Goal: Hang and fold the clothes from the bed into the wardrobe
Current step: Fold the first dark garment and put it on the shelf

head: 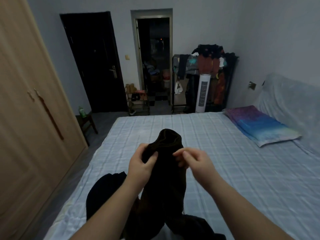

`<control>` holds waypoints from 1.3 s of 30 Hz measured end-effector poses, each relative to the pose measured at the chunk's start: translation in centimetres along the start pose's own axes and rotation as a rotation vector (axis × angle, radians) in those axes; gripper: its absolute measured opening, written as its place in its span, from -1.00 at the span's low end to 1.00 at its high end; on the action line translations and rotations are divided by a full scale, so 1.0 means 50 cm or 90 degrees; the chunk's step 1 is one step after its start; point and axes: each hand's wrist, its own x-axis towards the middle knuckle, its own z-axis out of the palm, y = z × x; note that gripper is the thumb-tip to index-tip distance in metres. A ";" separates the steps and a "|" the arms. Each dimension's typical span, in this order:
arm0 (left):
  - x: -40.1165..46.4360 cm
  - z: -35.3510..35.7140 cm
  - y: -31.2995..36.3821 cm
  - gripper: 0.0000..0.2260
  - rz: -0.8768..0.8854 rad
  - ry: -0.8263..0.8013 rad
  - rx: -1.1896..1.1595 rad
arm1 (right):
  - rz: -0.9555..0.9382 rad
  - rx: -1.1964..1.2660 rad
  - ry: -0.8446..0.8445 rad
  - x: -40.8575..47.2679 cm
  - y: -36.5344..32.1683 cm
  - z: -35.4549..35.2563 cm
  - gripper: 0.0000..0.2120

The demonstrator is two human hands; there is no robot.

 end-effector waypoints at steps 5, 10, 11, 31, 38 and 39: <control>0.007 -0.068 0.022 -0.87 0.048 -0.051 -0.030 | -0.018 -0.189 -0.061 0.048 -0.039 -0.069 -0.39; 0.015 -0.098 0.073 -0.89 0.093 -0.112 -0.011 | -0.018 -0.227 -0.289 0.078 -0.114 -0.055 -0.36; 0.016 -0.103 0.083 -0.90 0.094 -0.123 -0.015 | -0.023 -0.240 -0.308 0.084 -0.123 -0.053 -0.39; 0.042 -0.150 0.153 -0.85 0.092 -0.083 0.072 | -0.078 -0.057 -0.033 0.038 -0.133 -0.040 -0.51; 0.149 -0.124 0.283 -0.84 0.160 -0.047 0.086 | -0.106 0.068 0.100 0.132 -0.268 -0.066 -0.76; 0.166 -0.127 0.317 -0.82 0.179 -0.042 0.063 | -0.128 0.087 0.100 0.146 -0.304 -0.074 -0.76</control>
